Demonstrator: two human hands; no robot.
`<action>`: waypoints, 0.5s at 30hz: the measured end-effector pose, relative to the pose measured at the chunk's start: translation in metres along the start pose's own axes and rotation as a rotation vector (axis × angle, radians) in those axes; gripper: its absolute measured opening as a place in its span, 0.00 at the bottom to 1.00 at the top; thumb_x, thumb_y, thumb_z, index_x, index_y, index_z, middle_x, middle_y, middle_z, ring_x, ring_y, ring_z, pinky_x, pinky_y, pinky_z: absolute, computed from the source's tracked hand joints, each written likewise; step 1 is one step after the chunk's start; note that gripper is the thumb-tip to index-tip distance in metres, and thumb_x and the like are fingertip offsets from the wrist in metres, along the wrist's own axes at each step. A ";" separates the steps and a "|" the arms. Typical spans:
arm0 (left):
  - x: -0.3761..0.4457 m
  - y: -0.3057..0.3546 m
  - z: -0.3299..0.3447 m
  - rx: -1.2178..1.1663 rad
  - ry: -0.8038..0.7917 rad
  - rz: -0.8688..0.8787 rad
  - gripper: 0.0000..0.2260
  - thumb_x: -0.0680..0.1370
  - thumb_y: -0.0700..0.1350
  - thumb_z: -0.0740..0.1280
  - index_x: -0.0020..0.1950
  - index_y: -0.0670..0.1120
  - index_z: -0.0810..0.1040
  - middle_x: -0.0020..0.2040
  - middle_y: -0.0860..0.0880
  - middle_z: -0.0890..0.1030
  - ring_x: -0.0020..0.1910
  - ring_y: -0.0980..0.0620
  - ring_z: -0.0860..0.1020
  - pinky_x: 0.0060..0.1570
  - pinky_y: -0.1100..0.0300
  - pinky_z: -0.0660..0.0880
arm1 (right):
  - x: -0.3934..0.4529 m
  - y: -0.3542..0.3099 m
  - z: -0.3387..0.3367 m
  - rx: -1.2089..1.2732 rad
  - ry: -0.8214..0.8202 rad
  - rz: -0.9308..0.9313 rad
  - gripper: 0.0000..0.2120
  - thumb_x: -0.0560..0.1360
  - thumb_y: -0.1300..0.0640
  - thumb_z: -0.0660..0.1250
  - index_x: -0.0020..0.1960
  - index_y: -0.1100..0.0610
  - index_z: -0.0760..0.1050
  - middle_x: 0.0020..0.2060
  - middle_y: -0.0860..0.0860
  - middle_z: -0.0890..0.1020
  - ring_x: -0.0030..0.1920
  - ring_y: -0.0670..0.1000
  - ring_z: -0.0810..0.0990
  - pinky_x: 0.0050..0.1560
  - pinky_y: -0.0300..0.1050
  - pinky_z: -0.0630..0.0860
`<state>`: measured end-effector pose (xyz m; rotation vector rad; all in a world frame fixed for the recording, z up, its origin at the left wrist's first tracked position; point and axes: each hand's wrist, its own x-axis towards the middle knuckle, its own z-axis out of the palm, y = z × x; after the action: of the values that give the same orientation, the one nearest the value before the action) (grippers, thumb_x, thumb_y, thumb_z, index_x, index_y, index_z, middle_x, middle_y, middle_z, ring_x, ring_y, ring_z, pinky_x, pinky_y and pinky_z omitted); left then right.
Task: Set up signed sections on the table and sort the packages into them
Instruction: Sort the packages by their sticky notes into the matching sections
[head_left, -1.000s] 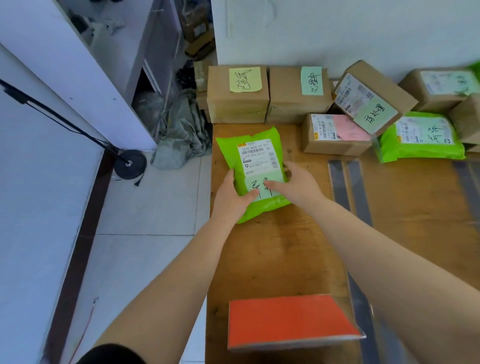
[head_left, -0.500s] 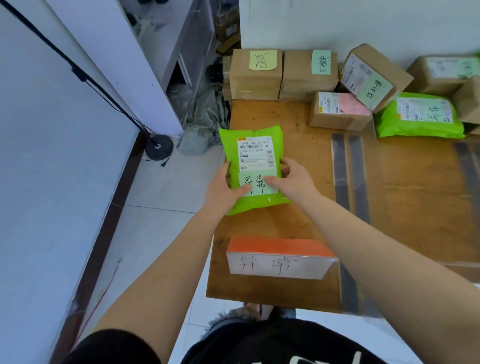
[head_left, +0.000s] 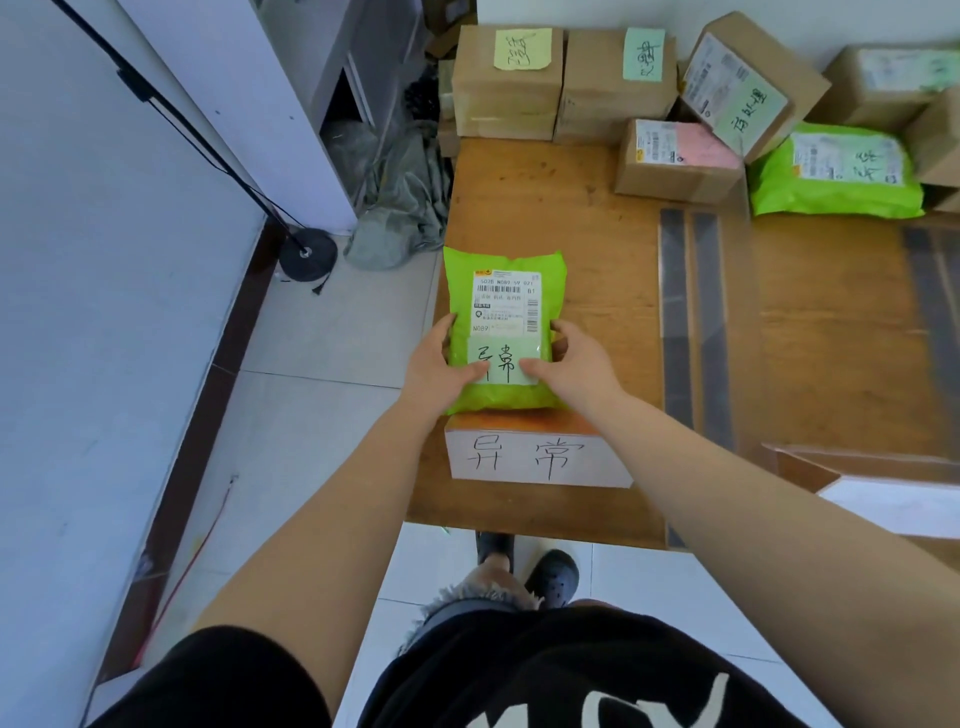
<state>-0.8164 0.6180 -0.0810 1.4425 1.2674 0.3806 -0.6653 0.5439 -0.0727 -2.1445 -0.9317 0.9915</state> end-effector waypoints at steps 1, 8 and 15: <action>-0.001 -0.002 0.000 -0.006 0.001 -0.001 0.35 0.70 0.35 0.72 0.73 0.44 0.61 0.67 0.45 0.73 0.62 0.48 0.74 0.61 0.48 0.73 | -0.002 0.001 0.002 0.000 0.004 0.001 0.33 0.69 0.56 0.73 0.70 0.58 0.65 0.58 0.55 0.78 0.52 0.52 0.77 0.47 0.40 0.69; 0.004 -0.005 -0.005 0.052 -0.019 0.014 0.33 0.71 0.39 0.72 0.73 0.45 0.61 0.65 0.48 0.74 0.61 0.50 0.74 0.60 0.53 0.73 | 0.001 -0.003 0.002 -0.076 0.005 -0.003 0.32 0.68 0.54 0.73 0.69 0.59 0.65 0.60 0.56 0.75 0.57 0.54 0.75 0.54 0.45 0.71; 0.044 0.040 -0.030 0.290 0.051 0.273 0.27 0.72 0.43 0.71 0.69 0.46 0.67 0.65 0.46 0.74 0.65 0.47 0.70 0.53 0.68 0.62 | 0.040 -0.042 -0.033 -0.324 0.085 -0.123 0.35 0.71 0.47 0.69 0.72 0.57 0.60 0.68 0.58 0.65 0.69 0.59 0.63 0.65 0.51 0.64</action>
<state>-0.8046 0.6776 -0.0547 1.8723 1.2036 0.4302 -0.6338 0.5921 -0.0393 -2.3373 -1.2348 0.7220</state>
